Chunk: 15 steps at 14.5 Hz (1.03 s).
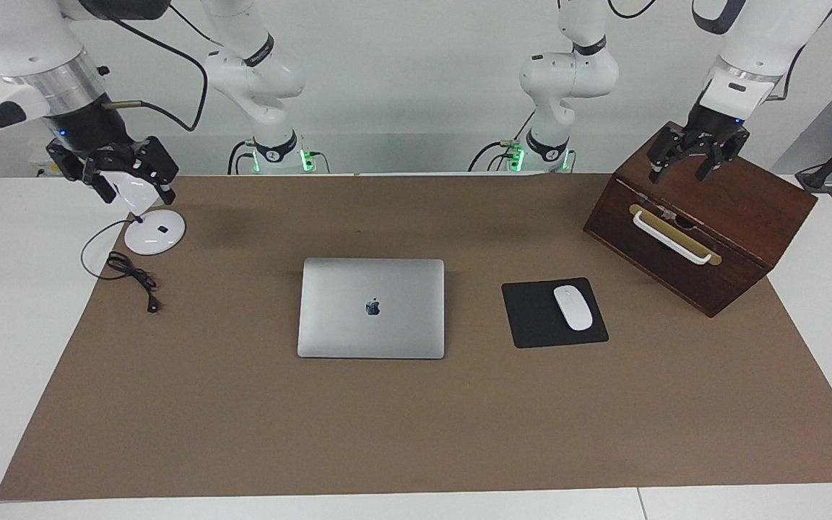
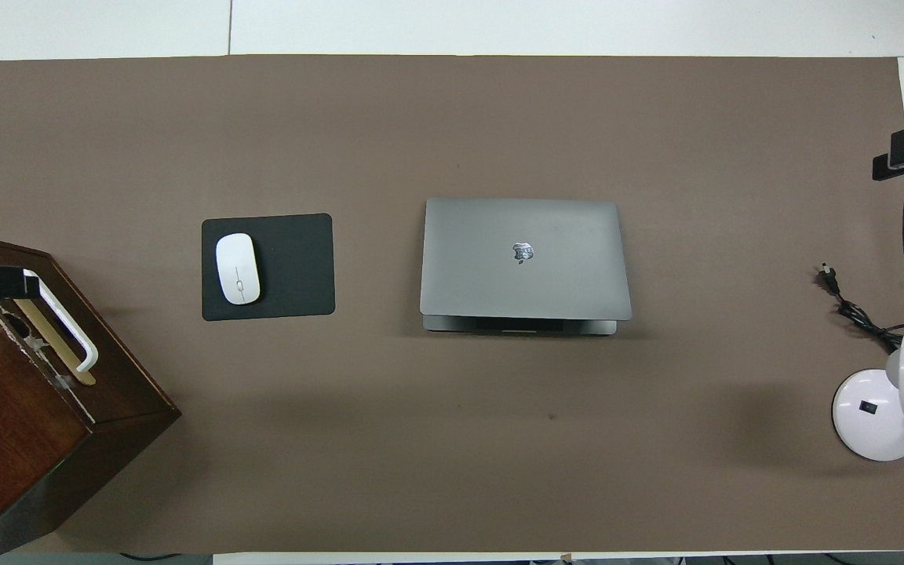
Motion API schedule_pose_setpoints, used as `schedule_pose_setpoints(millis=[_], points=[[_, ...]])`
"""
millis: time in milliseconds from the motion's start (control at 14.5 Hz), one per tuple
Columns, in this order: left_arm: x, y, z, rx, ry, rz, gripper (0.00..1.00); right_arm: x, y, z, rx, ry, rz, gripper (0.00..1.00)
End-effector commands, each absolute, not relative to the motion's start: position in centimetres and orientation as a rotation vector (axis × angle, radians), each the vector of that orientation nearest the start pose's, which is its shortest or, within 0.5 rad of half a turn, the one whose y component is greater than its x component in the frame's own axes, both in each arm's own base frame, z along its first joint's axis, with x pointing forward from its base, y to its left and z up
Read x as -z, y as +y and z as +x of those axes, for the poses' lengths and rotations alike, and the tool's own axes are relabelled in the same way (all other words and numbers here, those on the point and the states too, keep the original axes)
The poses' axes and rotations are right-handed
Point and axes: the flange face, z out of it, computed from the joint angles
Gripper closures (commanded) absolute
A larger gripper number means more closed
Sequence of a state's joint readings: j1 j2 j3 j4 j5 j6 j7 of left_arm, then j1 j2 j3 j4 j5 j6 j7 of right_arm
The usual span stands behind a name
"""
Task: Close laptop with both arms
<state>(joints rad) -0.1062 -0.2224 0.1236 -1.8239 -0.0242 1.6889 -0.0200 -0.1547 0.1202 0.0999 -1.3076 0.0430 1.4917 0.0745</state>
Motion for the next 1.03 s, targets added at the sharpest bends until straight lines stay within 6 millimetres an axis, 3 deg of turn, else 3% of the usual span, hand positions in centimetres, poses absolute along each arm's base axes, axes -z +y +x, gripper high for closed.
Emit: schedule_pose_setpoints(millis=[0,206,344,619,964], points=[[-64.0,1.3,51.6,0.079,-0.061,-3.178,0.00,-67.8,-2.8,57.4,0.075,0.194,-3.074,0.00],[-63.2,1.2,53.0,0.038,-0.063,-3.178,0.00,-66.7,-0.4,56.3,0.033,0.130,-3.076,0.00],[-61.6,1.0,54.1,0.000,-0.065,-3.180,0.00,-65.5,-0.8,55.9,0.008,0.135,-3.080,0.00],[-60.5,-0.1,55.5,0.031,-0.057,-3.189,0.00,-62.4,-3.1,53.7,0.088,0.107,-3.094,0.00],[-61.0,-0.5,55.5,0.033,-0.030,-3.177,0.00,-62.7,-3.4,54.0,0.086,0.115,-3.088,0.00]])
